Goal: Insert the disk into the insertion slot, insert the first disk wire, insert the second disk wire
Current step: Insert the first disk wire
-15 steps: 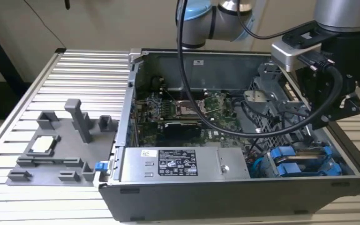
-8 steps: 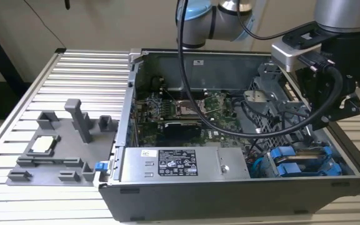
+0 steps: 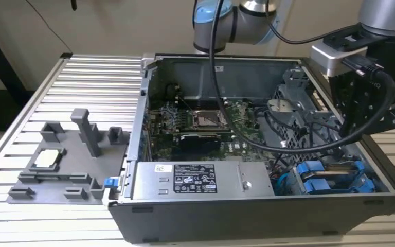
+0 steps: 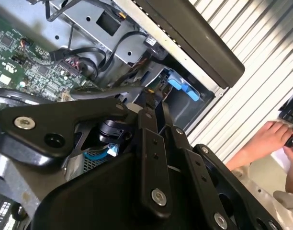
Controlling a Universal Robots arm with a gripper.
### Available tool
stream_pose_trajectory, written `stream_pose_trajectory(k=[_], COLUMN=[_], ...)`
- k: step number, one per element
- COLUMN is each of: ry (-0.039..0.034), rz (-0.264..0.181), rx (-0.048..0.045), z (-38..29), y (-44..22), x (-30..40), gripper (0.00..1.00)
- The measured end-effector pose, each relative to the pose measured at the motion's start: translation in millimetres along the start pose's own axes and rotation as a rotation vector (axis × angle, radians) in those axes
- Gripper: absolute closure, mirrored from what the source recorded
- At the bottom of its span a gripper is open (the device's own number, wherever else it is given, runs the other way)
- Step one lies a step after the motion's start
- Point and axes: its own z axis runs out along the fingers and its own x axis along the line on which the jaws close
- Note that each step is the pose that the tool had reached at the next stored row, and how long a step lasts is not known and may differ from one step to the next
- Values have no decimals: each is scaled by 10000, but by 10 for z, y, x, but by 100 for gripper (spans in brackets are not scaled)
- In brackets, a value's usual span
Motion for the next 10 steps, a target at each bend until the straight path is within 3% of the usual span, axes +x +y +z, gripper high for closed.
stream_pose_trajectory(k=[5, 8, 10], ry=[-97, -137, -150], rz=[-47, -65, -55], rx=[-571, -804, -906], z=[29, 41, 44], y=[-134, -181, -190], x=[20, 27, 28], gripper=[81, 81, 81])
